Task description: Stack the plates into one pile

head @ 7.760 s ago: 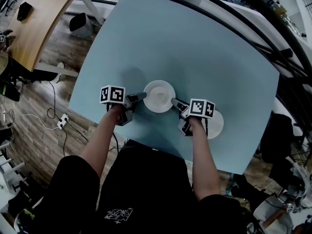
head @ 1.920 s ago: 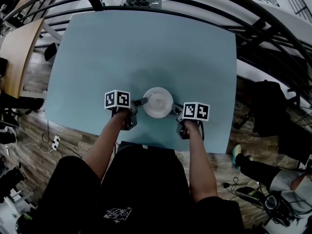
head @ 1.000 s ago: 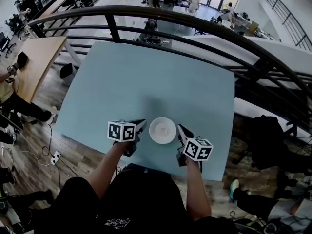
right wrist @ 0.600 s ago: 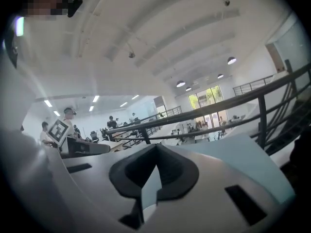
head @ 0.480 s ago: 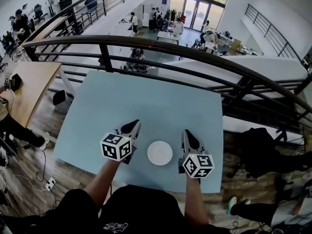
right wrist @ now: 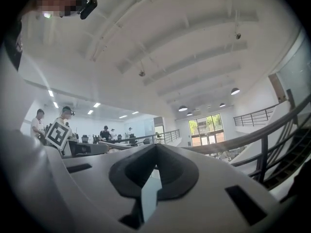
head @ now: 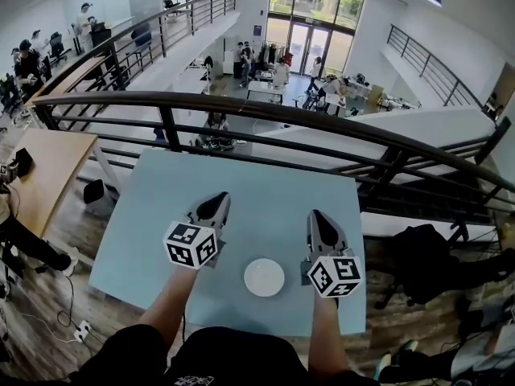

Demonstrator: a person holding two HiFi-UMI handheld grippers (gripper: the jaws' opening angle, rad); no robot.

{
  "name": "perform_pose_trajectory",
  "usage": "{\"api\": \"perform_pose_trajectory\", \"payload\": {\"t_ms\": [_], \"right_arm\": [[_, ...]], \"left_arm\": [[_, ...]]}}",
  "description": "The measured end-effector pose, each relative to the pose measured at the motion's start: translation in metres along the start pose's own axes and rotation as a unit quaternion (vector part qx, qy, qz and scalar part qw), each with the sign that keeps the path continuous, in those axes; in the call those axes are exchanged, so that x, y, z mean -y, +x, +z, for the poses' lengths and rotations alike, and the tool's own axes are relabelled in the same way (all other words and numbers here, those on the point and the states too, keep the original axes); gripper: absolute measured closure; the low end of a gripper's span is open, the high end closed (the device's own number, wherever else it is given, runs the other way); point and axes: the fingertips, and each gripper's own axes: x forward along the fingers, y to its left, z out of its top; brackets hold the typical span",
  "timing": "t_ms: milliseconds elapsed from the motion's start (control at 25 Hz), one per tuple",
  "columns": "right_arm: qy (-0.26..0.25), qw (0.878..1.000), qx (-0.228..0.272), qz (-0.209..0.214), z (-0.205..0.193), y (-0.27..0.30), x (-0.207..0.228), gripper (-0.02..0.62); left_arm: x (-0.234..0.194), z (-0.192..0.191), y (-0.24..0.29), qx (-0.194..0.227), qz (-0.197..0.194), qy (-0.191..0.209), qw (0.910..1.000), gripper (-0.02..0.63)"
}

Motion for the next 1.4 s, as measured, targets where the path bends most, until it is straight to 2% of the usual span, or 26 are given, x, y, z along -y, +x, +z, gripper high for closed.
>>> {"api": "perform_pose_trajectory", "payload": {"t_ms": [240,440,640,1400], "right_arm": [[-0.009,1.0,0.022,-0.006,0.026,0.01,0.005,0.589],[-0.021,0.999,0.037,0.006,0.05,0.015,0.001,0.589],[-0.025,0.999,0.045,0.01,0.057,0.023,-0.007,0.589],[-0.039,0.998,0.041,0.002,0.065,0.025,-0.002,0.589]], "left_arm": [[-0.009,0.036,0.002,0.036,0.002,0.019,0.9992,0.598],[-0.005,0.061,0.001,0.061,0.005,0.029,0.9977,0.598],[-0.003,0.078,0.0,0.083,-0.004,0.036,0.9959,0.598],[-0.002,0.085,0.01,0.081,0.0,0.061,0.9948,0.598]]}}
